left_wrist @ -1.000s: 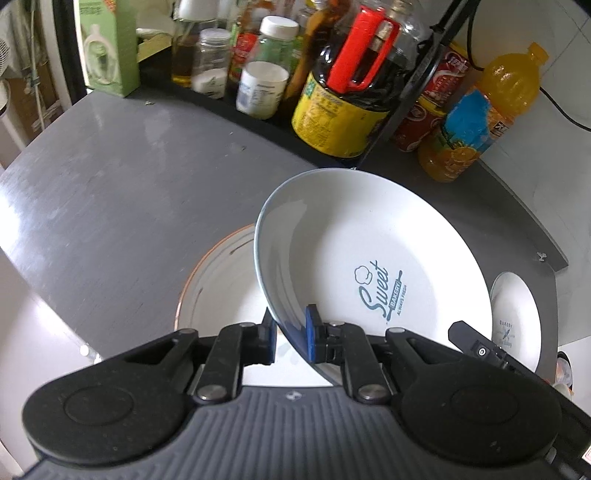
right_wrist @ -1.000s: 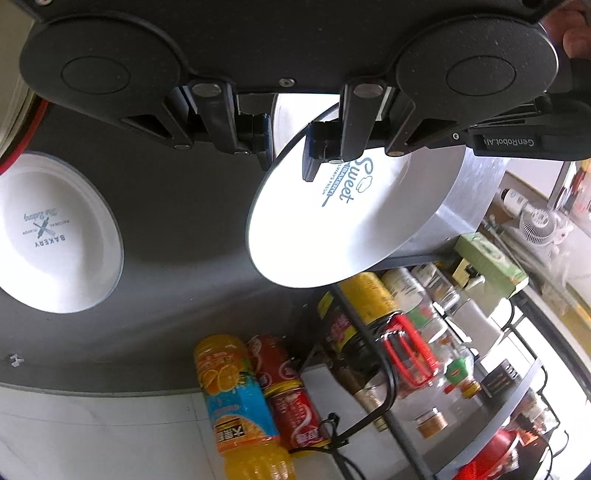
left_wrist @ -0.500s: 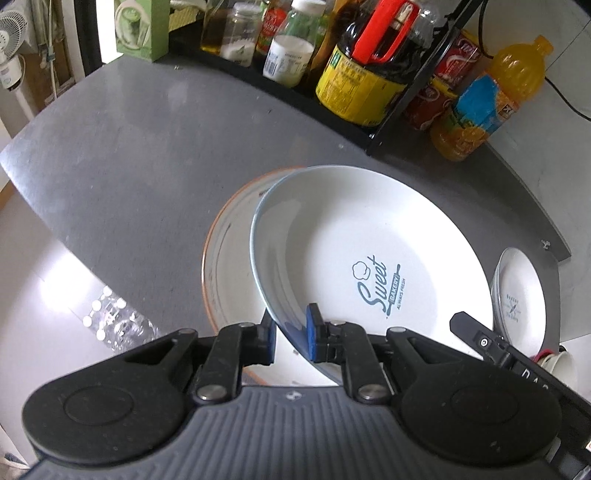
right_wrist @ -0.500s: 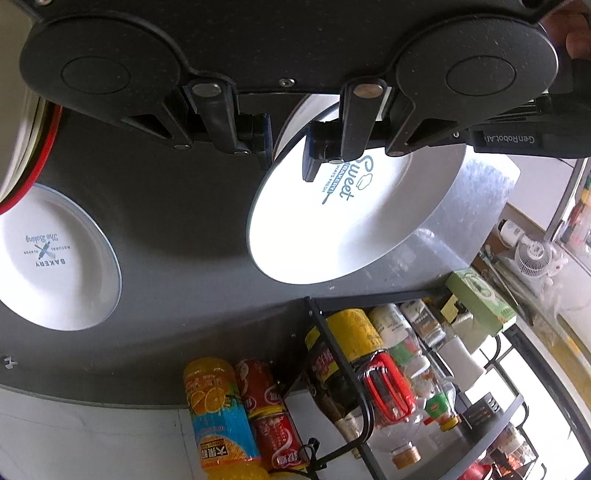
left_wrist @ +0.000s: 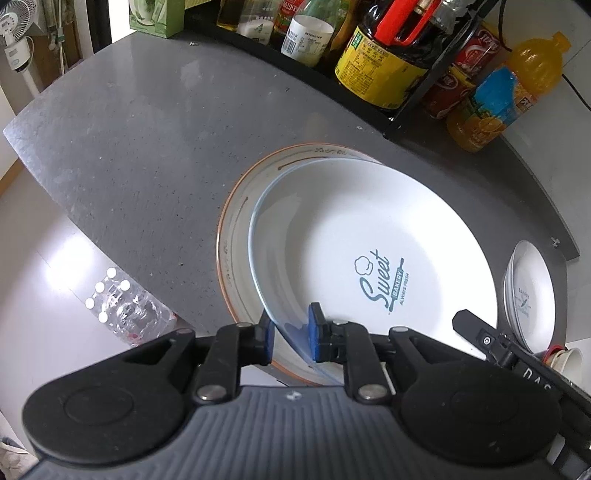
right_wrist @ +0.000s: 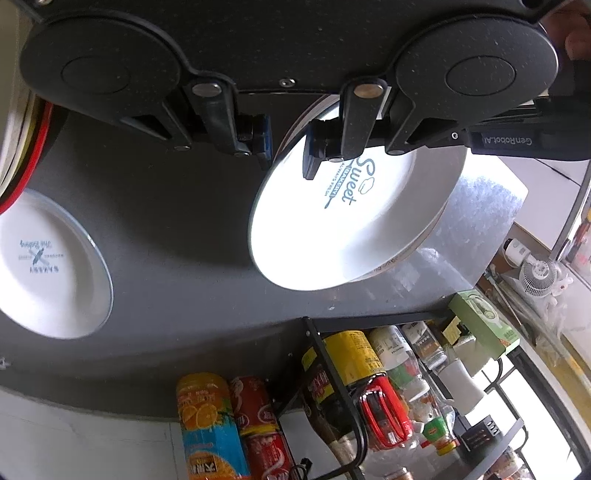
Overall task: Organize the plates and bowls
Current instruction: 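Lift the 'Sweet' plate with both grippers and carry it over the orange-rimmed plate, then lower the 'Sweet' plate onto the orange-rimmed plate and open both grippers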
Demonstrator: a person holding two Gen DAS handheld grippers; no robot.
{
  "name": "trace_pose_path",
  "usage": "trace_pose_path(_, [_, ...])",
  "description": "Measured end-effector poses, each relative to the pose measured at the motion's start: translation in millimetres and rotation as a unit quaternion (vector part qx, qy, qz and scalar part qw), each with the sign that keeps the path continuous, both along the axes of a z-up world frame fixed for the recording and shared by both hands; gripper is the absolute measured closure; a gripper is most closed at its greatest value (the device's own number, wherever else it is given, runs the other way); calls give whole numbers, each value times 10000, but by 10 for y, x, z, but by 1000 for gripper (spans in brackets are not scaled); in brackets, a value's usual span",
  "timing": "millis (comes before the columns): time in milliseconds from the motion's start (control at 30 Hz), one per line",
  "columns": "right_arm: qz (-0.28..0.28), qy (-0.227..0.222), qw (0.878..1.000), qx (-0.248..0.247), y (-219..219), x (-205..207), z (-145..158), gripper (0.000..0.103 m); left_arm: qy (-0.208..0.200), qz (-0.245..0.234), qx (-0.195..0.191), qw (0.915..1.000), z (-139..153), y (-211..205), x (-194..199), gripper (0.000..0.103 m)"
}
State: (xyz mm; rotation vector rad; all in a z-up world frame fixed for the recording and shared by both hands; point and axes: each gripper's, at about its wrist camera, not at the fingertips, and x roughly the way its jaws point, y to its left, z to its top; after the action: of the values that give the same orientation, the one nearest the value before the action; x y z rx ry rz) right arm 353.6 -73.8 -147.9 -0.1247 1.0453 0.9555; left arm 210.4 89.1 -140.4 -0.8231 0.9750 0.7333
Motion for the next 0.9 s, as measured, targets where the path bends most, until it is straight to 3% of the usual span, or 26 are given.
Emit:
trace_pose_path(600, [-153,483,9987,-35,42,37,-107,89,340,-117,-351,9987,-82,277,89,83])
trace_pose_path(733, [-199,522,9984,-66,39,45,-128,91,465,-276,-483,9974,-28,329,111,76])
trace_pose_path(900, [-292,634,9975,-62,19,66,-174,93,543,-439,-107,9975,146,377,148,55])
